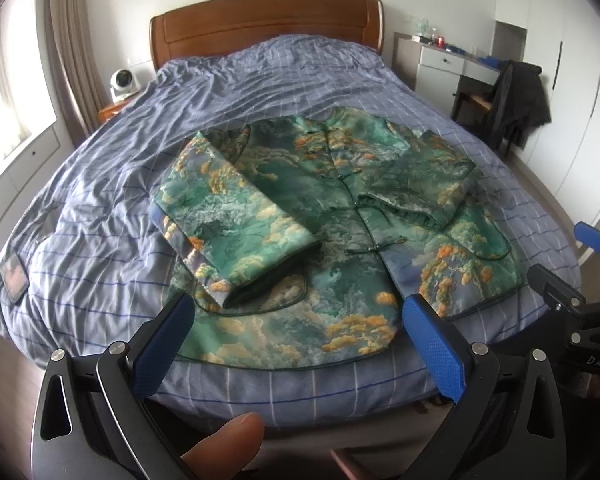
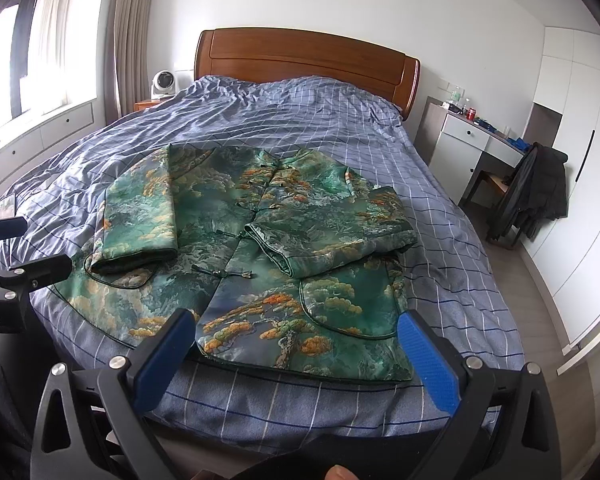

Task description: Fold large clothes

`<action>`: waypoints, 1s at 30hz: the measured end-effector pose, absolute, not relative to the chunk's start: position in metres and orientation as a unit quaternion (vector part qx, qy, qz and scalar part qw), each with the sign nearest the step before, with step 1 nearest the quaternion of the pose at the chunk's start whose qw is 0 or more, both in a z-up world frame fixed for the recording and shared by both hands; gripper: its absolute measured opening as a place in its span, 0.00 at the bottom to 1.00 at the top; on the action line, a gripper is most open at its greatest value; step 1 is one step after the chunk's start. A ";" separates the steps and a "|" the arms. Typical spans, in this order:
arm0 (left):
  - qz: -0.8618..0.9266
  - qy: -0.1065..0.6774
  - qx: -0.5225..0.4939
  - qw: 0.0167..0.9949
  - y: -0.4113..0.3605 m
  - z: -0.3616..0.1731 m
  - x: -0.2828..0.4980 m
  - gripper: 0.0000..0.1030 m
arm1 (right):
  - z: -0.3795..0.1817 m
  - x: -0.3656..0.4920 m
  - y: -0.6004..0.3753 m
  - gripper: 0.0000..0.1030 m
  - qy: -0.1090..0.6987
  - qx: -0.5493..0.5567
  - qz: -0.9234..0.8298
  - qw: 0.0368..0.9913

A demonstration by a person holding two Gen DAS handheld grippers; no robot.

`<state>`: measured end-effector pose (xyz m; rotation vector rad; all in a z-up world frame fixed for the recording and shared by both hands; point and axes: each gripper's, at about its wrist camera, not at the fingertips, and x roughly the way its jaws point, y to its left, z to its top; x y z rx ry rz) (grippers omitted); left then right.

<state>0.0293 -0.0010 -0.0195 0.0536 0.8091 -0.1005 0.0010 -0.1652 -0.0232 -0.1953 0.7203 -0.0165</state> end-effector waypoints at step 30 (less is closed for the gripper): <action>-0.046 0.393 0.034 0.918 -0.003 -0.024 0.027 1.00 | -0.027 0.001 -0.161 1.00 0.361 -0.088 -0.001 0.928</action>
